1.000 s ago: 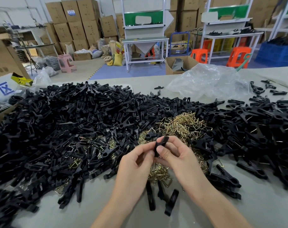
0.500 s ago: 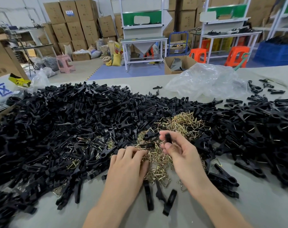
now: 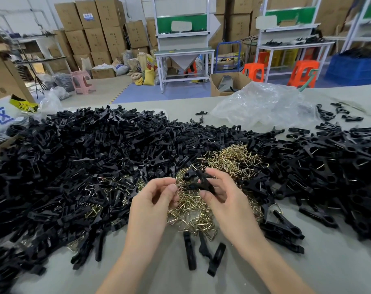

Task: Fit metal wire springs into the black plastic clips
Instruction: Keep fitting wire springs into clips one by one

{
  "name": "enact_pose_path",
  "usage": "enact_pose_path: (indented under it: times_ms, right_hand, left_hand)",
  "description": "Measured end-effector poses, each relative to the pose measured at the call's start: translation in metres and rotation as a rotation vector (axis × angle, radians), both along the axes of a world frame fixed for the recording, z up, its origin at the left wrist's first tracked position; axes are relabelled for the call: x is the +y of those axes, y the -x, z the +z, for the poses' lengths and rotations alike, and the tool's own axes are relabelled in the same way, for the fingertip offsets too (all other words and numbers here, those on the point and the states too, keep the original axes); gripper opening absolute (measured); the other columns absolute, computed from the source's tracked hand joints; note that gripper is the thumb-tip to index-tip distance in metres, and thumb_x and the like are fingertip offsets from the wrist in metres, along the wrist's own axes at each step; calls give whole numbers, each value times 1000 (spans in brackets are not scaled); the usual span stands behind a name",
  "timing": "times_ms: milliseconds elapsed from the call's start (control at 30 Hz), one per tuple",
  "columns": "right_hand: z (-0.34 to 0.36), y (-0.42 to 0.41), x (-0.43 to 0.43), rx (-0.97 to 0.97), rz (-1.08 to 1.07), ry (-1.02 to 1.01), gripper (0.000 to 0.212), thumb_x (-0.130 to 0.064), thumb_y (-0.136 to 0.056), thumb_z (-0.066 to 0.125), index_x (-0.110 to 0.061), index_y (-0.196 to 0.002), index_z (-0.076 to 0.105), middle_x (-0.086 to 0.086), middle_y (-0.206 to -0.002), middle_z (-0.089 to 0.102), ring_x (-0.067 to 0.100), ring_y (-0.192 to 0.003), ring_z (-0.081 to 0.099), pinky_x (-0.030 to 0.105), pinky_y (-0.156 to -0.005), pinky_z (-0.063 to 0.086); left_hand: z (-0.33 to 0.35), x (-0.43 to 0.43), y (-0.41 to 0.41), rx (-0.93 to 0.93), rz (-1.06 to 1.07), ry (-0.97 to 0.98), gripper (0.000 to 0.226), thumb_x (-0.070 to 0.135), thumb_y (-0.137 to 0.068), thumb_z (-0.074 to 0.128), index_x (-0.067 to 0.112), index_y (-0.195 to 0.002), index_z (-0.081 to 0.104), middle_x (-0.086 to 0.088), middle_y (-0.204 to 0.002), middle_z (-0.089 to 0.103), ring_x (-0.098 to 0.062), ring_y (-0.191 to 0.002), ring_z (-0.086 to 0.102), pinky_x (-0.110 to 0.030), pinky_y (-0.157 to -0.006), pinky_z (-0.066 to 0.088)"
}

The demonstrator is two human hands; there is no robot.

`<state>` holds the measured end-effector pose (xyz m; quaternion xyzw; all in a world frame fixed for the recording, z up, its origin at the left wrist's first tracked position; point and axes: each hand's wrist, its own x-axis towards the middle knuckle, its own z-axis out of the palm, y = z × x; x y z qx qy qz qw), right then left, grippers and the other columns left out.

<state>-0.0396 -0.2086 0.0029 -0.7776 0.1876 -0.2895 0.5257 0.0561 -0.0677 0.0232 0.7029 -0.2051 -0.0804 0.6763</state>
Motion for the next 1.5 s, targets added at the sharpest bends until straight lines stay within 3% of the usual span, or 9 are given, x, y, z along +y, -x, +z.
enact_pose_path:
  times_ms: [100, 300, 467, 567, 633, 700, 833, 1067, 1500]
  right_hand:
    - [-2, -1, 1, -1, 14, 25, 43, -20, -94, 72, -49, -123, 62, -32, -115, 66, -13, -111, 59, 13, -97, 47]
    - [-3, -2, 0, -31, 60, 105, 49, -14, -94, 71, -55, -120, 63, -23, -113, 55, 3, -110, 64, 22, -99, 50]
    - [-2, -1, 1, -5, 56, 245, 47, -12, -93, 71, -47, -124, 66, -26, -113, 55, -4, -108, 61, 11, -95, 45]
    - [-1, -2, 1, -10, 60, 218, 50, -8, -91, 74, -45, -124, 65, -27, -114, 59, -7, -108, 62, 8, -95, 44]
    - [0, -1, 1, -32, 60, 197, 53, -6, -88, 76, -50, -116, 64, -30, -115, 62, -11, -108, 61, 4, -93, 43]
    - [1, 0, 0, -30, 65, 201, 50, -8, -87, 77, -52, -106, 64, -32, -116, 63, -11, -106, 62, 4, -91, 44]
    - [3, 2, -1, -6, 90, 290, 41, -12, -87, 77, -44, -109, 66, -31, -114, 62, -6, -103, 63, 6, -90, 42]
    - [2, 2, -3, 2, 129, 345, 31, -12, -87, 76, -33, -110, 73, -28, -115, 61, -3, -103, 63, 12, -92, 44]
    - [2, 3, -2, -46, 165, 411, 29, -7, -86, 77, -24, -110, 76, -22, -109, 66, -5, -101, 62, 9, -91, 43]
  left_hand:
    - [0, -2, 0, 158, -43, 81, 14, 6, -95, 63, 16, -95, 73, -7, -82, 76, -21, -76, 72, -22, -71, 59]
    - [-6, 2, -5, 98, -78, -14, 19, 18, -94, 67, 34, -92, 78, -5, -79, 74, -15, -73, 69, -37, -80, 60]
    - [-6, 1, -3, 114, -137, -38, 22, 17, -95, 66, 35, -89, 77, -5, -83, 75, -12, -74, 69, -22, -66, 58]
    - [-5, 3, -3, 51, -150, -88, 23, 14, -95, 66, 33, -89, 77, -3, -77, 73, -8, -68, 66, -23, -60, 56]
    - [-5, 4, -5, -15, -157, -142, 19, 14, -95, 67, 31, -100, 74, -2, -75, 72, -9, -67, 65, -30, -66, 59]
    - [-4, 6, -7, -26, -180, -161, 24, 15, -93, 68, 30, -111, 66, 1, -71, 70, -7, -64, 64, -22, -61, 54]
    - [-1, 12, -12, -35, -212, -215, 31, 13, -93, 67, 33, -116, 59, 0, -73, 70, -11, -65, 65, -11, -52, 42]
    - [1, 18, -18, -51, -308, -254, 33, 8, -95, 65, 29, -120, 56, -1, -69, 68, -10, -66, 64, -20, -69, 52]
    - [7, 23, -16, -56, -324, -315, 38, 8, -93, 68, 30, -121, 55, -1, -69, 67, -11, -63, 62, -21, -65, 50]
